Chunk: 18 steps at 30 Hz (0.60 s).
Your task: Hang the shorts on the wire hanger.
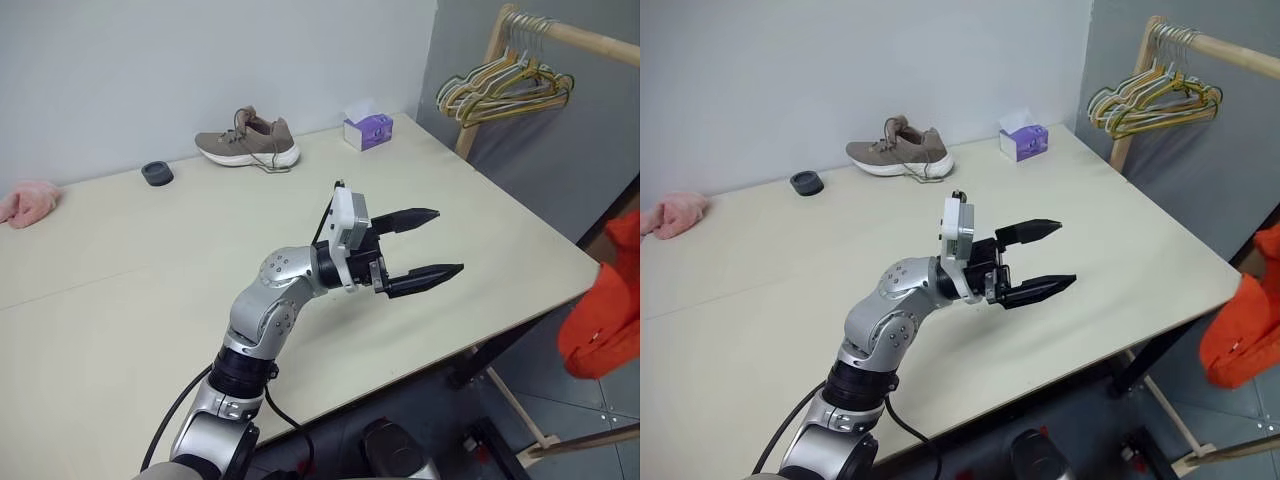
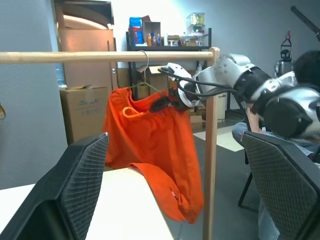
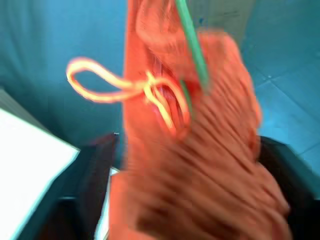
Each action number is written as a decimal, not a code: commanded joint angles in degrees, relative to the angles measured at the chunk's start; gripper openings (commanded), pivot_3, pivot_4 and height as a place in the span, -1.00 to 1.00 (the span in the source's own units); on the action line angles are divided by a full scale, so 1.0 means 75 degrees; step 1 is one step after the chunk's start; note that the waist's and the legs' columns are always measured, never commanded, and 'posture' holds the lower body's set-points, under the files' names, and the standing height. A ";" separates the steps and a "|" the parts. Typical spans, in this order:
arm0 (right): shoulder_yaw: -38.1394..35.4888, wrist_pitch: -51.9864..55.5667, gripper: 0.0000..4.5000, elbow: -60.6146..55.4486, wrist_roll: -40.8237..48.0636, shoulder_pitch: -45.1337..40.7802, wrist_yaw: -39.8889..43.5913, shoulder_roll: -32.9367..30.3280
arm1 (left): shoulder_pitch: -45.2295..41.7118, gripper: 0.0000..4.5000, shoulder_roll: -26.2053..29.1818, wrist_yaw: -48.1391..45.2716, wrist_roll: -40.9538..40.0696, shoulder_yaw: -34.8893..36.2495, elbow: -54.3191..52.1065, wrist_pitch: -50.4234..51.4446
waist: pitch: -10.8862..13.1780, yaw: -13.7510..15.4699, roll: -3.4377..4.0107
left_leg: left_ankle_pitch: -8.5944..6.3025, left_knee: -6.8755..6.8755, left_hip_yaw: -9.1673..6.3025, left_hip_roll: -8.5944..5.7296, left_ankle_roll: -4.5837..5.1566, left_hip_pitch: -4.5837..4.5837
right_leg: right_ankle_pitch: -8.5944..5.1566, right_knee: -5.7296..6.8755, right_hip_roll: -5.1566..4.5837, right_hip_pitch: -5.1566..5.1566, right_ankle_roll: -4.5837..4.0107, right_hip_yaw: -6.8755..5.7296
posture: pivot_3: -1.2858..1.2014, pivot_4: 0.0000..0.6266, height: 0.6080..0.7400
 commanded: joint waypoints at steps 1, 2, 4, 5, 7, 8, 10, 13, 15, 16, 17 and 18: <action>-0.0422 -0.0354 0.99 -0.1796 -0.0104 0.0341 -0.0403 0.0256 | -0.0075 1.00 -0.0051 -0.0073 -0.0089 -0.0032 -0.0187 -0.0132 | -0.0002 -0.0007 0.0004 | 0.0000 -0.0001 0.0000 -0.0001 0.0000 0.0000 | 0.0001 0.0000 -0.0001 -0.0001 0.0001 0.0000 | -0.30 -0.71 1.00; -0.0473 -0.0469 0.99 -0.2140 -0.0164 0.0415 -0.0560 0.0405 | -0.0064 1.00 -0.0059 -0.0083 -0.0081 -0.0041 -0.0176 -0.0151 | -0.0002 -0.0011 0.0004 | 0.0000 0.0000 0.0002 -0.0001 0.0000 0.0000 | 0.0001 -0.0001 0.0000 -0.0001 0.0002 0.0001 | -0.30 -0.71 1.00; -0.0412 -0.0909 0.99 -0.2637 -0.0371 0.0669 -0.0762 0.0551 | -0.0057 1.00 -0.0073 -0.0092 -0.0072 -0.0050 -0.0159 -0.0169 | -0.0003 -0.0011 0.0005 | 0.0000 0.0000 0.0005 -0.0001 0.0001 0.0000 | 0.0002 -0.0001 -0.0001 -0.0002 0.0003 0.0004 | -0.30 -0.71 1.00; -0.0360 -0.1175 0.99 -0.2827 -0.0478 0.0788 -0.0830 0.0604 | -0.0058 1.00 -0.0077 -0.0097 -0.0071 -0.0054 -0.0153 -0.0174 | -0.0002 -0.0005 0.0004 | 0.0000 -0.0001 0.0003 -0.0001 0.0001 0.0000 | 0.0002 -0.0002 -0.0001 -0.0002 0.0003 0.0003 | -0.30 -0.71 1.00; -0.0318 -0.1751 0.99 -0.3070 -0.0703 0.0902 -0.1057 0.0710 | -0.0064 1.00 -0.0080 -0.0105 -0.0062 -0.0056 -0.0139 -0.0178 | -0.0002 -0.0009 0.0004 | -0.0001 -0.0002 0.0000 0.0000 0.0001 -0.0001 | 0.0002 -0.0003 0.0000 -0.0004 0.0003 0.0002 | -0.30 -0.71 1.00; -0.0331 -0.1883 0.99 -0.3110 -0.0744 0.0913 -0.1130 0.0753 | -0.0063 1.00 -0.0082 -0.0108 -0.0057 -0.0057 -0.0136 -0.0181 | -0.0003 -0.0016 0.0005 | -0.0001 -0.0003 0.0003 0.0000 0.0002 -0.0001 | 0.0002 -0.0003 0.0000 -0.0006 0.0003 0.0003 | -0.30 -0.72 1.00; -0.0229 -0.2536 0.99 -0.3210 -0.0988 0.1046 -0.1257 0.0772 | -0.0073 1.00 -0.0082 -0.0112 -0.0043 -0.0053 -0.0119 -0.0185 | -0.0002 -0.0015 0.0004 | -0.0002 -0.0003 0.0006 -0.0001 0.0003 -0.0001 | 0.0002 -0.0004 0.0000 -0.0006 0.0003 0.0006 | -0.30 -0.72 1.00; 0.0194 -0.4104 0.99 -0.3534 -0.1264 0.1320 -0.1161 0.0906 | -0.0084 1.00 -0.0074 -0.0050 0.0001 -0.0011 -0.0085 -0.0202 | -0.0002 -0.0024 0.0004 | -0.0002 -0.0003 0.0007 -0.0001 0.0003 0.0000 | 0.0002 -0.0002 0.0000 -0.0008 0.0003 0.0007 | -0.30 -0.72 1.00; 0.0747 -0.4628 0.99 -0.3912 -0.1076 0.1521 -0.0612 0.1078 | -0.0060 1.00 -0.0066 0.0026 0.0029 0.0018 -0.0106 -0.0213 | -0.0001 -0.0051 0.0003 | -0.0002 -0.0004 0.0007 0.0001 0.0003 0.0001 | 0.0002 -0.0001 0.0001 -0.0008 0.0003 0.0009 | -0.29 -0.72 1.00; 0.1029 -0.4815 0.99 -0.4096 -0.0994 0.1627 -0.0366 0.1180 | -0.0044 1.00 -0.0065 0.0067 0.0024 0.0034 -0.0124 -0.0203 | -0.0001 -0.0060 0.0002 | -0.0002 -0.0004 0.0008 0.0001 0.0003 0.0003 | 0.0002 0.0000 0.0002 -0.0007 0.0003 0.0010 | -0.28 -0.73 1.00; 0.1316 -0.4935 0.99 -0.4256 -0.0911 0.1742 -0.0103 0.1279 | -0.0015 1.00 -0.0057 0.0130 0.0041 0.0054 -0.0145 -0.0218 | 0.0000 -0.0063 -0.0001 | -0.0002 -0.0003 0.0007 0.0001 0.0003 0.0004 | 0.0002 0.0001 0.0003 -0.0006 0.0003 0.0009 | -0.28 -0.73 1.00; 0.1611 -0.5071 0.99 -0.4419 -0.0856 0.1860 0.0139 0.1377 | 0.0028 1.00 -0.0048 0.0214 0.0071 0.0086 -0.0162 -0.0252 | 0.0001 -0.0059 -0.0002 | -0.0002 -0.0001 0.0006 0.0002 0.0003 0.0005 | 0.0003 0.0002 0.0003 -0.0005 0.0004 0.0008 | -0.28 -0.73 1.00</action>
